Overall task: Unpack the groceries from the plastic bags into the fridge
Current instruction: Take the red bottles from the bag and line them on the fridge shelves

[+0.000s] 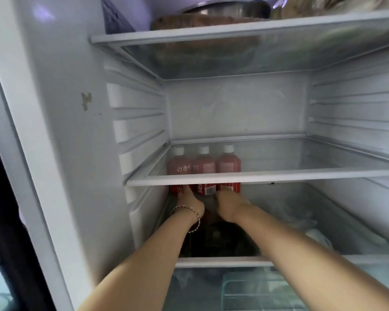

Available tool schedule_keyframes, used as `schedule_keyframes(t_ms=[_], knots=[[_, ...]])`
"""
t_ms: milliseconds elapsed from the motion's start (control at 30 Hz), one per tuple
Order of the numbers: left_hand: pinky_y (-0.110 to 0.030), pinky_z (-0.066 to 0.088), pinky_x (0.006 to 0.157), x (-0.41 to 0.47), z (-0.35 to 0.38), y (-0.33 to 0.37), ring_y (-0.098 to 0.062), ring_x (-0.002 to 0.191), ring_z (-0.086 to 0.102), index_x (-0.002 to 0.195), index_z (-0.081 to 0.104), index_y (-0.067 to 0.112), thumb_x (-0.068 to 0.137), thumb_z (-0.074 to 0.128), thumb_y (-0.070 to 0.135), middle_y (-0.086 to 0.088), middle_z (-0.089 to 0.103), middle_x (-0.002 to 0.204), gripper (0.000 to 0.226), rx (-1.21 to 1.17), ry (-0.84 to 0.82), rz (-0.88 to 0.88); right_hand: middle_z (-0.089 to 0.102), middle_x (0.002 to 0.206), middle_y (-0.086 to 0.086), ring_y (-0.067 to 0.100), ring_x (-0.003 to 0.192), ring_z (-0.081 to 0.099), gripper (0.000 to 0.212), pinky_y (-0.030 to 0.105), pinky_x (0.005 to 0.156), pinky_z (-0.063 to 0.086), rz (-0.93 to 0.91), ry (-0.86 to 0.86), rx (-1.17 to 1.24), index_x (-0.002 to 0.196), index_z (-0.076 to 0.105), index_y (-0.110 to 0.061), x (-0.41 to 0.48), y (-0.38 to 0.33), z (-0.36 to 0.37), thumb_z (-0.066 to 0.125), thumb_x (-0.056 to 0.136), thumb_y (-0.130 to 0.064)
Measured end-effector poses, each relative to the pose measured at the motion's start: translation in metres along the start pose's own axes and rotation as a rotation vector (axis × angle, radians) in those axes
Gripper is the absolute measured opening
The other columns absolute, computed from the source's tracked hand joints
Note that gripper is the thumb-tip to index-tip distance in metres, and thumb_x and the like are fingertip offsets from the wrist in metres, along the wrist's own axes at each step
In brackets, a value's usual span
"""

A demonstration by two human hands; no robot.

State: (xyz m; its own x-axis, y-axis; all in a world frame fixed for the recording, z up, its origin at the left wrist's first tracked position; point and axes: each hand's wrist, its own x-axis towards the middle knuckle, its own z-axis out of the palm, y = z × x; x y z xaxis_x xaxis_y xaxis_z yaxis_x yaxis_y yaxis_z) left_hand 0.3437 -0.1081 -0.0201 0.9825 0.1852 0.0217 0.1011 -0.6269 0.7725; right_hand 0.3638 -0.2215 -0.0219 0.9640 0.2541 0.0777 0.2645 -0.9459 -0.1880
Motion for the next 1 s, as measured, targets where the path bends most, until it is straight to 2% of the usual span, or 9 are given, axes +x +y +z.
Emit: schedule_keyframes(t_ms=[100, 167, 233, 333, 433, 533, 633, 733, 1000], knots=[[-0.03, 0.036, 0.106, -0.013, -0.001, 0.007, -0.026, 0.128, 0.043, 0.145, 0.03, 0.016, 0.093, 0.038, 0.001, -0.01, 0.039, 0.145, 0.055, 0.049, 0.001, 0.037, 0.061, 0.113, 0.009, 0.025, 0.103, 0.059, 0.026, 0.036, 0.089, 0.05, -0.049, 0.036, 0.028, 0.115, 0.06, -0.008, -0.019, 0.007, -0.015, 0.044, 0.096, -0.014], [-0.026, 0.042, 0.091, -0.032, -0.005, 0.016, -0.026, 0.114, 0.055, 0.121, 0.059, 0.005, 0.094, 0.04, 0.003, -0.011, 0.059, 0.124, 0.033, 0.126, 0.021, 0.061, 0.062, 0.105, 0.008, 0.024, 0.096, 0.061, 0.025, 0.035, 0.083, 0.051, -0.113, 0.071, 0.03, 0.107, 0.062, -0.009, -0.036, 0.012, -0.029, 0.042, 0.097, -0.021], [-0.026, 0.043, 0.089, -0.052, -0.013, 0.025, -0.027, 0.108, 0.059, 0.108, 0.067, 0.001, 0.094, 0.045, 0.004, -0.014, 0.065, 0.116, 0.027, 0.145, 0.075, 0.072, 0.061, 0.093, 0.005, 0.022, 0.088, 0.061, 0.028, 0.035, 0.077, 0.051, -0.186, 0.081, 0.049, 0.095, 0.06, -0.012, -0.054, 0.012, -0.043, 0.038, 0.1, -0.029], [-0.027, 0.046, 0.092, -0.093, -0.022, 0.03, -0.024, 0.107, 0.061, 0.108, 0.068, 0.006, 0.093, 0.048, 0.008, -0.01, 0.067, 0.114, 0.025, 0.277, 0.136, 0.067, 0.058, 0.081, 0.001, 0.02, 0.079, 0.059, 0.031, 0.032, 0.07, 0.048, -0.292, 0.054, 0.038, 0.093, 0.06, -0.014, -0.085, 0.011, -0.053, 0.037, 0.1, -0.033], [-0.023, 0.051, 0.073, -0.142, -0.024, 0.027, -0.023, 0.085, 0.067, 0.112, 0.065, 0.002, 0.095, 0.046, 0.009, -0.013, 0.069, 0.109, 0.026, 0.426, -0.01, -0.023, 0.059, 0.077, 0.002, 0.022, 0.075, 0.059, 0.033, 0.031, 0.066, 0.046, -0.394, -0.004, 0.025, 0.084, 0.06, -0.016, -0.121, 0.007, -0.058, 0.039, 0.099, -0.036], [-0.022, 0.048, 0.068, -0.185, -0.032, 0.021, -0.018, 0.074, 0.06, 0.114, 0.063, -0.002, 0.096, 0.046, 0.009, -0.015, 0.069, 0.109, 0.027, 0.494, -0.038, -0.142, 0.058, 0.073, 0.002, 0.02, 0.066, 0.053, 0.04, 0.03, 0.061, 0.04, -0.51, -0.03, -0.001, 0.068, 0.054, -0.015, -0.152, -0.004, -0.065, 0.04, 0.099, -0.036], [-0.024, 0.049, 0.07, -0.234, -0.052, 0.011, -0.023, 0.083, 0.065, 0.116, 0.061, -0.002, 0.096, 0.047, 0.011, -0.016, 0.067, 0.113, 0.028, 0.531, -0.001, -0.268, 0.066, 0.074, 0.006, 0.018, 0.058, 0.053, 0.041, 0.03, 0.065, 0.043, -0.622, -0.086, 0.031, 0.079, 0.062, -0.005, -0.187, -0.027, -0.075, 0.039, 0.099, -0.034], [-0.026, 0.051, 0.078, -0.288, -0.079, -0.011, -0.025, 0.1, 0.066, 0.114, 0.062, 0.001, 0.096, 0.046, 0.017, -0.013, 0.066, 0.115, 0.029, 0.596, 0.086, -0.4, 0.069, 0.083, 0.013, 0.027, 0.069, 0.058, 0.042, 0.034, 0.071, 0.048, -0.742, -0.131, 0.046, 0.09, 0.064, 0.002, -0.22, -0.065, -0.072, 0.039, 0.098, -0.032], [-0.028, 0.047, 0.085, -0.538, -0.141, -0.105, -0.026, 0.109, 0.06, 0.114, 0.062, 0.004, 0.095, 0.044, 0.015, -0.012, 0.063, 0.119, 0.028, 0.605, 0.359, -0.824, 0.069, 0.096, 0.008, 0.025, 0.089, 0.062, 0.034, 0.032, 0.079, 0.047, -1.208, -0.319, -0.007, 0.092, 0.065, -0.008, -0.389, -0.213, -0.023, 0.044, 0.097, -0.035]])
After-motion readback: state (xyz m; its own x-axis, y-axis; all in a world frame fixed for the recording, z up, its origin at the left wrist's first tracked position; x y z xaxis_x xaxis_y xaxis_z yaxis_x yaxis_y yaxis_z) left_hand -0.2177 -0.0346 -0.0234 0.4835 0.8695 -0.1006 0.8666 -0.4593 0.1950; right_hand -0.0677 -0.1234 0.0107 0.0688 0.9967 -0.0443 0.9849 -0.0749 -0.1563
